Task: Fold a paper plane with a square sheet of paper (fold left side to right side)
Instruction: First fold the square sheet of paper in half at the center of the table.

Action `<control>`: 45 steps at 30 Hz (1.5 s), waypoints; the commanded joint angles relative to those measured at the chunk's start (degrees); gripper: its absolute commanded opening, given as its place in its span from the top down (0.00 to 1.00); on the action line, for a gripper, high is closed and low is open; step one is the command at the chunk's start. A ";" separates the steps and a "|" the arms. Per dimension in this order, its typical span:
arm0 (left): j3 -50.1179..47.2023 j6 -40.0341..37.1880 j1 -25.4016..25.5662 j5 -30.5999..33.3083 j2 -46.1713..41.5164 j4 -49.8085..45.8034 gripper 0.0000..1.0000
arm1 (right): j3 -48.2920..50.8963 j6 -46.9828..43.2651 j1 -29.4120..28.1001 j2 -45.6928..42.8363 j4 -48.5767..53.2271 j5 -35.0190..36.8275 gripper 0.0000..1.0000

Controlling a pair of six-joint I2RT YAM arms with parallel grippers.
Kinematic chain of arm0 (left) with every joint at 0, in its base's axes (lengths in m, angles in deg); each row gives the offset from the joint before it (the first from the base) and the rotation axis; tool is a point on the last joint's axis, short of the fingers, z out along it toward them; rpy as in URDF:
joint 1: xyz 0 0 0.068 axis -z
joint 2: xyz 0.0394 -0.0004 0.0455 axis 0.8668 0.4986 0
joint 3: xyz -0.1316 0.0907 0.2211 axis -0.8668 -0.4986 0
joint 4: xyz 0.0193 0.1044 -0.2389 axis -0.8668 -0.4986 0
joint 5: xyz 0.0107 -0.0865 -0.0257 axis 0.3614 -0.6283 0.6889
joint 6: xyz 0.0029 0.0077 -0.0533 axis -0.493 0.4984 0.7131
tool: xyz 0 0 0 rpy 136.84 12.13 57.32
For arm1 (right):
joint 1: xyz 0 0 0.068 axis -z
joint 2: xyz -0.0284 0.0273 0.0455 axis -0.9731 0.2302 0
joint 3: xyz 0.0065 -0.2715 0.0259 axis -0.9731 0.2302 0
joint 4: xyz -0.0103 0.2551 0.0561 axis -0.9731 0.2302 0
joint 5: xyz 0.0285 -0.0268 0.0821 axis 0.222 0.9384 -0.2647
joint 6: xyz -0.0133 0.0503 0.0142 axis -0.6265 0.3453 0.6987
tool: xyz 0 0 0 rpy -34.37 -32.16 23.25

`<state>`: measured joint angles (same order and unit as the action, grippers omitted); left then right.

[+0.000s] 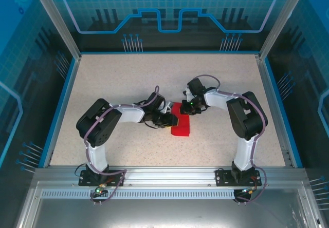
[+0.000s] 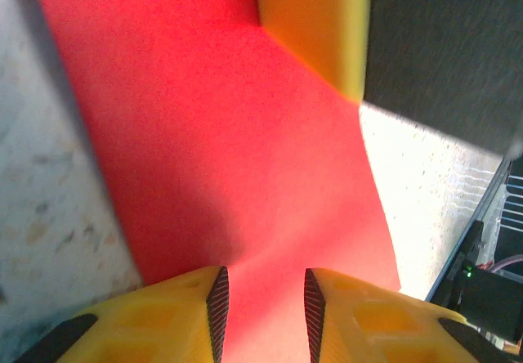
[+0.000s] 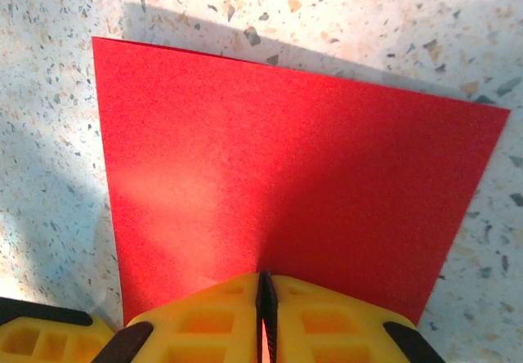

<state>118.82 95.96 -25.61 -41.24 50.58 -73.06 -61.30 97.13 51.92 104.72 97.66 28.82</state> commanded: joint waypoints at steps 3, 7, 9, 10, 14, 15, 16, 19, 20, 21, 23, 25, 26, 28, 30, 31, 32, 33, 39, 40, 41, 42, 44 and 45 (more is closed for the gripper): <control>-5.20 -1.05 1.87 -1.57 -2.22 -4.45 0.67 | 1.00 -0.96 -0.45 4.01 5.92 5.07 0.88; -7.41 -0.93 3.05 -2.07 -3.64 -4.05 0.67 | 0.80 -1.07 -0.45 4.18 6.21 5.15 0.88; -8.12 -0.97 3.62 -2.02 -4.51 -4.22 0.67 | 0.80 -1.14 -0.45 4.26 6.19 5.16 0.88; -8.47 -1.00 3.90 -2.02 -4.94 -4.28 0.67 | 0.80 -1.11 -0.40 4.26 6.19 5.16 0.88; -9.45 -0.02 4.29 -2.50 -7.96 -3.67 0.67 | 0.94 -1.05 -0.41 4.29 6.11 5.07 0.88; -9.37 0.41 4.23 -2.45 -9.05 -3.55 0.66 | 0.98 -1.12 -0.45 4.26 6.06 5.07 0.88; -8.96 0.56 4.11 -2.42 -9.93 -3.62 0.66 | 1.06 -1.10 -0.42 4.19 6.02 5.07 0.88; -6.71 0.87 3.41 -2.23 -11.72 -4.20 0.65 | 1.14 -1.11 -0.44 4.09 5.91 5.07 0.88; -5.51 0.62 3.20 -2.17 -11.77 -4.88 0.65 | 1.14 -1.20 -0.45 4.09 6.02 5.07 0.88; -4.39 0.34 3.22 -2.02 -11.39 -5.22 0.64 | 1.16 -1.15 -0.45 4.04 6.02 5.07 0.88; -2.24 -0.11 3.21 -2.07 -9.89 -5.26 0.64 | 1.15 -1.20 -0.41 4.07 6.04 5.15 0.88; -0.32 -0.43 3.23 -2.45 -7.51 -5.23 0.65 | 1.18 -1.19 -0.45 3.95 6.10 5.15 0.88; 0.79 -0.77 3.26 -2.59 -5.91 -5.21 0.65 | 1.22 -1.18 -0.41 3.87 6.10 5.10 0.88; 2.15 -1.23 3.27 -2.66 -3.41 -5.12 0.66 | 1.18 -1.18 -0.43 3.83 6.19 5.07 0.88; 2.90 -1.59 3.23 -2.64 -1.50 -4.91 0.66 | 1.24 -1.24 -0.51 3.80 6.19 5.07 0.88; 2.93 -1.63 3.26 -2.55 -0.92 -4.81 0.66 | 1.24 -1.21 -0.49 3.81 6.27 5.07 0.88; 2.79 -1.46 3.38 -2.61 -0.33 -4.42 0.66 | 1.24 -1.19 -0.60 3.78 6.27 5.01 0.88; 2.47 -1.36 3.48 -2.73 -0.12 -4.02 0.66 | 1.18 -1.22 -0.63 3.84 6.27 5.03 0.88; -0.37 -2.04 4.51 -2.79 -0.61 -4.65 0.66 | 0.98 -1.23 -0.71 3.96 6.43 5.34 0.87; -0.97 -2.12 4.54 -2.79 -0.80 -4.87 0.67 | 0.98 -1.27 -0.71 3.97 6.54 5.34 0.87; -1.71 -2.24 4.73 -2.75 -1.02 -5.10 0.67 | 0.98 -1.28 -0.70 3.92 6.54 5.42 0.87; -2.54 -2.33 4.81 -2.68 -1.29 -5.28 0.67 | 1.02 -1.29 -0.71 4.04 6.61 5.40 0.88; -4.07 -2.41 5.01 -2.65 -1.82 -5.34 0.67 | 0.89 -1.32 -0.67 4.02 6.63 5.47 0.87; -4.80 -2.47 5.10 -2.64 -2.10 -5.45 0.67 | 0.83 -1.31 -0.70 4.08 6.63 5.43 0.87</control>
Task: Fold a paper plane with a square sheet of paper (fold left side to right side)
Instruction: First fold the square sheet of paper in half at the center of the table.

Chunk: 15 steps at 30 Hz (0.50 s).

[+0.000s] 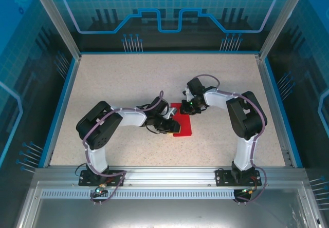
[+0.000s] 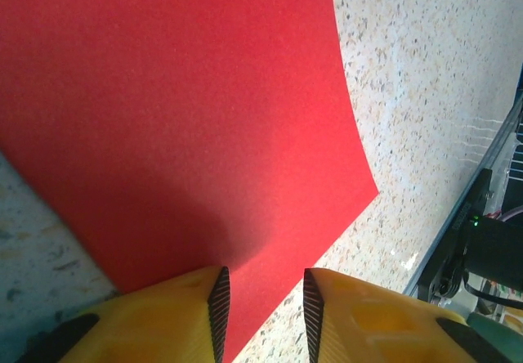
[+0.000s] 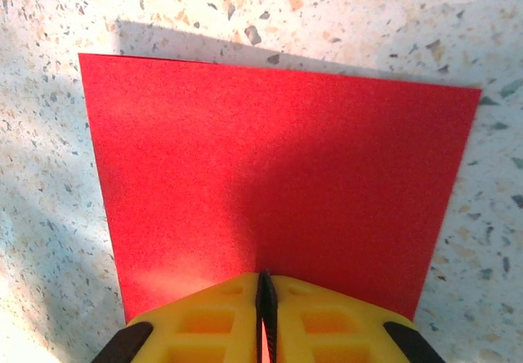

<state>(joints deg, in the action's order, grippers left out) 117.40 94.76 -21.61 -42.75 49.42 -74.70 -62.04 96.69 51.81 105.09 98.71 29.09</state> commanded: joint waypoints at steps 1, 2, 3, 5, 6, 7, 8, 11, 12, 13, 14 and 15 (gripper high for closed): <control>-4.00 -1.28 1.21 -1.17 -1.23 -3.89 0.67 | 1.55 -0.86 -0.65 3.74 5.62 5.13 0.87; -4.52 -1.33 1.37 -1.15 -1.61 -4.00 0.68 | 1.46 -0.83 -0.60 3.72 5.67 5.08 0.87; -5.02 -1.44 1.60 -1.21 -1.92 -4.18 0.69 | 1.42 -0.81 -0.60 3.76 5.75 5.08 0.87; -5.66 -1.57 2.15 -1.22 -2.58 -4.63 0.69 | 1.29 -0.88 -0.61 3.81 5.85 5.09 0.87; -5.97 -1.80 2.48 -1.22 -3.08 -5.07 0.69 | 1.29 -0.82 -0.60 3.82 5.93 5.07 0.87; -6.09 -2.00 2.69 -1.30 -3.35 -5.45 0.69 | 1.28 -0.89 -0.60 3.83 5.93 5.12 0.87; -6.21 -2.33 2.99 -1.18 -3.73 -6.06 0.69 | 1.26 -0.88 -0.58 3.78 5.99 5.08 0.87; -6.29 -3.17 3.56 -1.05 -4.24 -7.73 0.69 | 1.31 -0.85 -0.58 3.94 6.01 5.12 0.87; -6.53 -3.37 3.63 -0.96 -4.41 -8.18 0.69 | 1.32 -0.81 -0.58 3.91 6.06 5.09 0.87; -6.73 -3.42 3.69 -0.81 -4.70 -8.30 0.69 | 1.32 -0.86 -0.60 3.90 5.90 4.99 0.87; -6.90 -3.35 3.64 -0.65 -5.19 -8.50 0.69 | 1.29 -0.88 -0.69 3.96 5.93 4.89 0.87; -7.15 -3.22 3.63 -0.73 -5.85 -8.31 0.69 | 1.28 -0.93 -0.67 3.86 5.80 4.74 0.87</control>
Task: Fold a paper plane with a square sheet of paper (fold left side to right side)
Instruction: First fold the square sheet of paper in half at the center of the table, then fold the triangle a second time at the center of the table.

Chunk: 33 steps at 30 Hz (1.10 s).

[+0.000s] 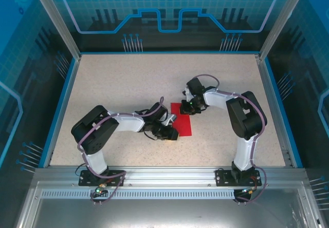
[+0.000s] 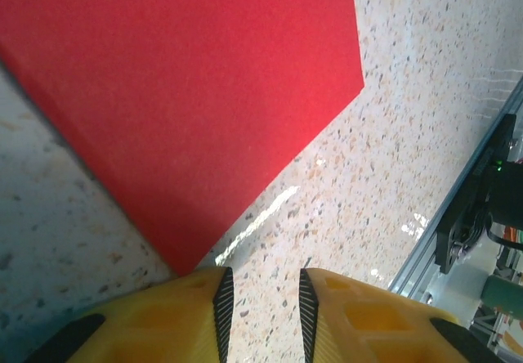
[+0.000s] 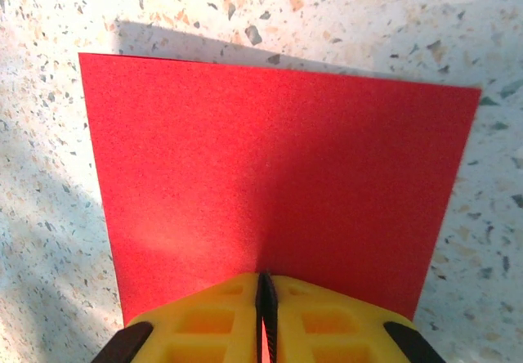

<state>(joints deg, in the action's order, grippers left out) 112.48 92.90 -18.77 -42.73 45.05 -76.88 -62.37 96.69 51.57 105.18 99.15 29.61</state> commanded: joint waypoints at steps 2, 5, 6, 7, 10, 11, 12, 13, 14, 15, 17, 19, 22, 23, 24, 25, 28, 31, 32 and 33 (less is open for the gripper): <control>-2.44 -0.75 0.78 -1.44 -3.40 -5.19 0.69 | 1.86 -0.97 -0.62 3.10 4.46 3.56 0.87; -1.75 0.02 0.61 -2.18 -7.42 -4.60 0.68 | 2.98 -0.99 -0.72 0.91 0.89 0.34 0.86; -1.22 0.15 0.42 -2.37 -8.83 -4.42 0.67 | 3.47 -0.76 -0.72 -0.30 -0.46 -0.65 0.85; -0.60 0.37 0.13 -2.47 -9.64 -4.57 0.67 | 3.70 -0.76 -0.72 -1.47 -1.70 -1.70 0.85; 0.85 1.56 -1.89 -2.72 -11.53 -3.92 0.64 | 4.10 -1.28 -0.63 -6.03 -3.89 -2.79 0.80; 1.18 2.28 -2.92 -2.73 -11.75 -3.18 0.63 | 4.36 -1.56 -0.63 -7.89 -3.84 -2.23 0.74; 1.47 2.76 -3.89 -2.47 -11.68 -2.74 0.63 | 4.68 -1.96 -0.45 -9.97 -3.70 -1.39 0.69; 1.77 3.03 -4.94 -2.16 -11.35 -2.47 0.63 | 5.08 -2.49 -0.33 -11.58 -3.31 -0.38 0.65; 2.33 3.39 -6.14 -1.71 -10.67 -2.14 0.62 | 5.74 -2.93 -0.17 -13.90 -2.39 1.32 0.61; 3.07 3.61 -7.17 -1.53 -9.59 -1.63 0.63 | 6.65 -3.40 -0.06 -15.98 -1.39 3.19 0.57; 4.81 3.71 -8.39 -1.45 -6.85 -0.54 0.63 | 8.63 -4.27 0.20 -20.20 0.43 6.41 0.49; 7.30 3.84 -9.14 -1.75 -3.51 0.17 0.64 | 11.16 -4.58 0.55 -24.01 1.98 8.39 0.41; 12.11 3.88 -9.54 -2.26 1.73 0.68 0.64 | 15.48 -4.26 1.69 -28.49 2.99 6.10 0.33; 13.61 3.80 -9.65 -2.28 3.27 0.81 0.64 | 17.16 -3.83 2.18 -29.67 2.91 4.37 0.33; 15.28 3.72 -9.79 -1.99 4.77 0.69 0.64 | 19.32 -3.15 2.55 -30.86 2.42 2.47 0.32; 16.48 3.63 -9.84 -1.73 5.82 0.61 0.65 | 20.96 -2.27 3.01 -31.72 1.76 0.16 0.32; 19.29 3.99 -10.46 -0.72 8.65 0.77 0.66 | 24.59 -0.04 4.10 -32.99 -0.71 -6.82 0.32; 19.55 4.61 -10.66 -0.54 8.92 2.13 0.66 | 27.00 1.68 5.33 -32.83 -3.45 -12.41 0.32; 19.20 4.54 -10.65 -0.58 8.59 2.26 0.66 | 27.43 2.08 5.87 -32.38 -4.22 -13.55 0.33; 18.74 4.36 -10.69 -0.54 8.11 2.49 0.66 | 27.53 2.20 6.25 -31.86 -4.76 -14.59 0.34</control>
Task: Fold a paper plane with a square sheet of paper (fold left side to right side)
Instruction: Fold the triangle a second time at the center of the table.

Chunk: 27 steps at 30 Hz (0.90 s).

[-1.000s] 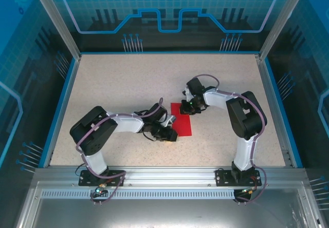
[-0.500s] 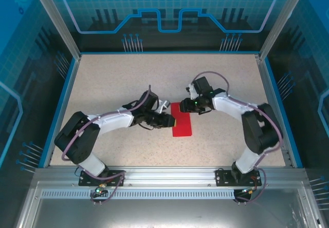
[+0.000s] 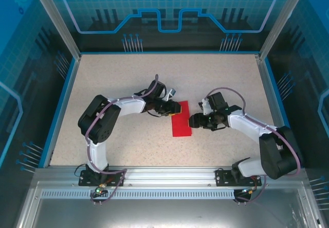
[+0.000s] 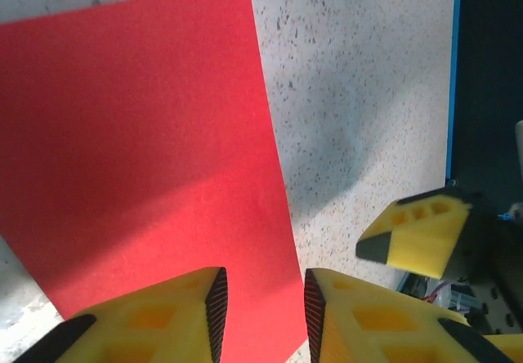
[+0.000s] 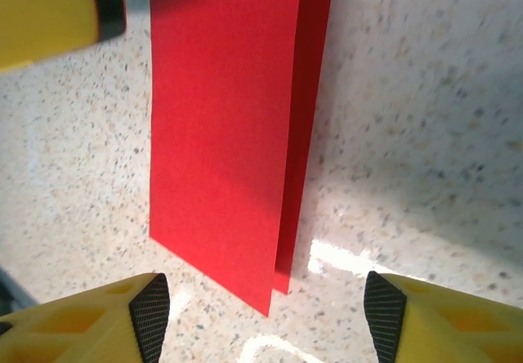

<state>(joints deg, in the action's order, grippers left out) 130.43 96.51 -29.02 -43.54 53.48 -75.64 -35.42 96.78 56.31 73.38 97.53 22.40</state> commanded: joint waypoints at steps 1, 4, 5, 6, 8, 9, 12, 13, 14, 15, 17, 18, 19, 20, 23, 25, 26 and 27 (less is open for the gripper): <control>-0.04 0.49 -0.40 0.23 -1.01 1.65 0.66 | 0.46 2.35 1.87 1.00 -3.85 -8.23 0.35; -2.55 -0.61 -0.41 1.12 -3.86 2.06 0.64 | -0.42 3.05 2.60 4.62 -5.98 -10.54 0.38; -3.68 -0.81 -0.42 1.47 -4.82 2.38 0.63 | -1.08 3.29 2.88 6.06 -6.53 -11.06 0.39; -4.62 -0.85 -0.40 1.88 -5.88 2.70 0.63 | -1.58 3.49 3.04 7.29 -7.22 -11.53 0.39; -6.51 -1.10 -0.40 2.74 -7.98 3.02 0.61 | -3.00 3.98 3.29 10.24 -7.99 -11.70 0.40; -7.17 -1.10 -0.44 3.10 -8.76 3.13 0.61 | -3.72 3.96 3.27 11.43 -8.15 -11.65 0.41; -9.11 -1.03 -0.32 3.91 -11.26 3.61 0.60 | -6.17 4.25 3.34 14.70 -8.98 -11.76 0.43; -9.76 -1.12 -0.20 4.21 -12.15 3.75 0.59 | -6.70 4.55 3.46 15.71 -9.52 -12.12 0.43; -10.37 -1.44 0.00 4.67 -13.06 3.76 0.59 | -7.40 4.85 3.33 16.68 -9.90 -12.22 0.44; -10.82 -1.97 0.30 5.21 -14.05 3.40 0.58 | -7.97 4.92 3.36 17.39 -10.29 -12.60 0.45; -11.77 -3.70 1.21 6.88 -16.16 2.10 0.56 | -9.22 5.25 3.43 19.23 -10.94 -13.15 0.48; -12.15 -4.45 1.78 7.58 -17.12 1.61 0.56 | -9.75 5.27 3.50 19.81 -11.15 -13.35 0.49; -12.64 -5.39 2.42 8.47 -18.51 1.05 0.54 | -9.96 5.28 3.56 20.61 -11.25 -13.37 0.51; -13.16 -6.32 3.14 9.33 -19.72 0.52 0.53 | -11.25 5.14 3.65 21.32 -11.17 -13.37 0.53; -14.39 -9.85 6.18 12.66 -23.35 -1.75 0.47 | -13.33 5.02 4.33 23.00 -11.25 -14.04 0.63; -14.70 -12.44 8.91 14.87 -25.22 -3.76 0.42 | -14.16 5.14 4.82 23.56 -11.01 -15.32 0.70; -14.67 -13.51 10.76 16.48 -25.85 -5.07 0.40 | -14.50 5.28 5.11 23.50 -10.78 -16.00 0.74; -14.50 -14.39 12.37 18.28 -26.20 -6.11 0.39 | -14.52 5.28 5.27 23.32 -10.52 -16.34 0.77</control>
<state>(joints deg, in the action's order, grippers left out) 116.53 87.87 -20.21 -30.66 29.44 -77.32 -48.32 102.07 60.37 96.09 86.93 9.20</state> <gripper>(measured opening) 0.603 0.251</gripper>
